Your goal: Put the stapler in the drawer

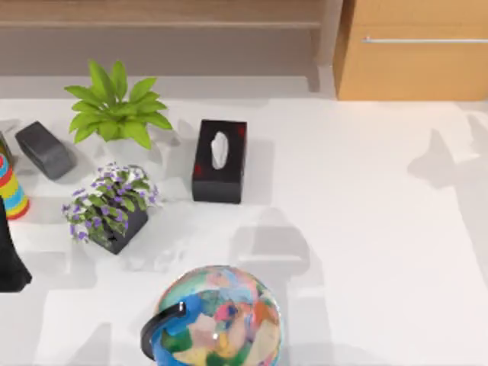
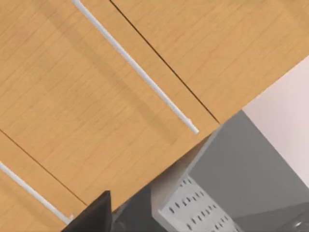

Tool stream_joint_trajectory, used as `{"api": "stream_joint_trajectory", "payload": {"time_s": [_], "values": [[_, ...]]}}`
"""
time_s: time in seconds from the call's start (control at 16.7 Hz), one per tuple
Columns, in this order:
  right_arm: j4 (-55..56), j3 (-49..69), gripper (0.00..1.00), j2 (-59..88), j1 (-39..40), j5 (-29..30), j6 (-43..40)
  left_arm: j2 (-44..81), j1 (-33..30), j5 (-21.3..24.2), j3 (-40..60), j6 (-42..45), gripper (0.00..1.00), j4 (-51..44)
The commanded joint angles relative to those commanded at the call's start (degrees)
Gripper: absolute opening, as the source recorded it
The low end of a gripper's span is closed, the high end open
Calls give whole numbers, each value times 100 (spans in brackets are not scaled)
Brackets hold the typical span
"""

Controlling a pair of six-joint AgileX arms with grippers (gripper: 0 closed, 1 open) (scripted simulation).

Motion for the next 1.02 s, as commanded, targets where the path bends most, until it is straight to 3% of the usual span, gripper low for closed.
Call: {"api": "stream_joint_trajectory", "payload": {"time_s": [0.6, 1.02], "values": [[2931, 2108, 100, 5360, 452, 626, -3404, 0, 0, 0, 0, 0, 100, 0], [3608, 2584, 100, 6543, 575, 807, -4150, 0, 0, 0, 0, 0, 100, 0]]}}
